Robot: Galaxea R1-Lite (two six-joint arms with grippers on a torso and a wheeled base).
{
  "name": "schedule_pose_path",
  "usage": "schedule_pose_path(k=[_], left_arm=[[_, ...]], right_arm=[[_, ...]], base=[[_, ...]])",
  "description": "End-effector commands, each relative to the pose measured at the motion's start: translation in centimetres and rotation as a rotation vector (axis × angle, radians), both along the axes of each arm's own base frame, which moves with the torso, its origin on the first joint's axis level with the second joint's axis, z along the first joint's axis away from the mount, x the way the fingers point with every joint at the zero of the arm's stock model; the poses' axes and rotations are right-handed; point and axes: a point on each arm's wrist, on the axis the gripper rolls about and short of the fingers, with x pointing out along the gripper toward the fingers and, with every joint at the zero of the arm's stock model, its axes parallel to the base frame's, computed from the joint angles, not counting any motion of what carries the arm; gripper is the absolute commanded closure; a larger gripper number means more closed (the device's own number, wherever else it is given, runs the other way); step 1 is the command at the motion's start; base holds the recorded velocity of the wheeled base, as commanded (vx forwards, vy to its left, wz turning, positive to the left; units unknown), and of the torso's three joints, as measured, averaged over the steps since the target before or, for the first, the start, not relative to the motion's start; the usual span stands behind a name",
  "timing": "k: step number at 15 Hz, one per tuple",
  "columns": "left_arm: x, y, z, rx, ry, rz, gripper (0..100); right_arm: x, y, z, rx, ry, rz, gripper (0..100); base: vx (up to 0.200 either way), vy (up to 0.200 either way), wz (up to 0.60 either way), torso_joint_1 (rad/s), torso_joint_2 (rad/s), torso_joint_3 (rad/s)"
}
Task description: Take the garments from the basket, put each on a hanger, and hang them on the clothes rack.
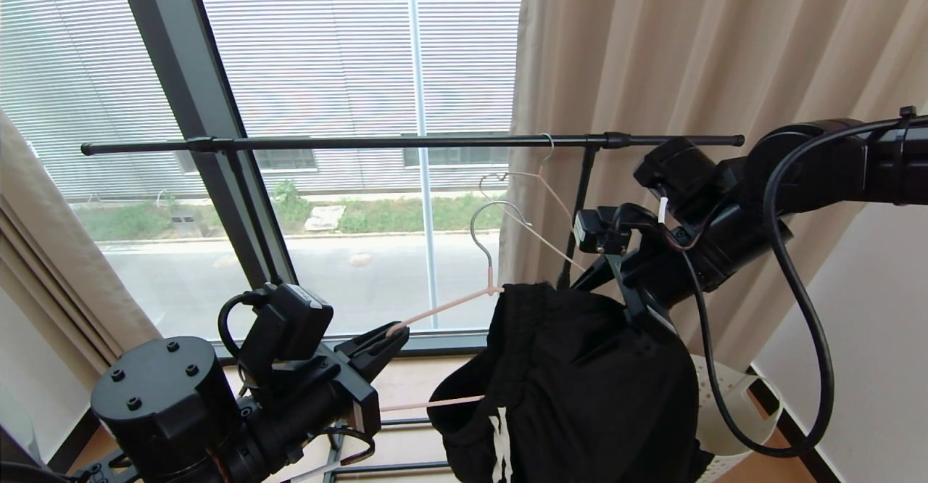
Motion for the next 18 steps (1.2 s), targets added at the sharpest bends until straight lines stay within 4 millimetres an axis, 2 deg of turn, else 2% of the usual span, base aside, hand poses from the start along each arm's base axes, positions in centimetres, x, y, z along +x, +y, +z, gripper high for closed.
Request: schedule_pose_path(k=[1, 3, 4, 11, 14, 18], left_arm=[[0.0, 0.0, -0.1, 0.002, 0.001, -0.002, 100], [0.0, -0.1, -0.1, 0.005, -0.001, -0.002, 100], [0.0, -0.2, -0.2, 0.011, 0.002, -0.007, 100], [0.6, -0.5, -1.3, 0.118, -0.031, -0.001, 100], [2.1, -0.5, -1.7, 0.194, -0.083, 0.070, 100], [1.9, -0.5, -1.5, 0.205, -0.101, 0.070, 100]], right_arm=[[0.4, 0.2, -0.9, -0.009, 0.025, -0.001, 0], [0.1, 0.0, -0.8, -0.014, 0.042, -0.002, 0], [0.0, 0.0, -0.8, -0.018, 0.057, -0.004, 100], [-0.6, -0.3, 0.2, -0.009, 0.042, -0.016, 100], [-0.7, -0.4, 0.7, -0.002, 0.033, -0.027, 100], [-1.2, -0.5, 1.7, 0.007, 0.005, -0.028, 100]], base=[[0.000, 0.000, 0.00, 0.000, 0.00, 0.000], [0.000, 0.000, 0.00, 0.000, 0.00, 0.000], [0.000, 0.000, 0.00, 0.000, 0.00, 0.000], [0.000, 0.000, 0.00, 0.000, 0.00, 0.000], [0.000, 0.000, 0.00, 0.000, 0.00, 0.000], [0.000, 0.000, 0.00, 0.000, 0.00, 0.000]])
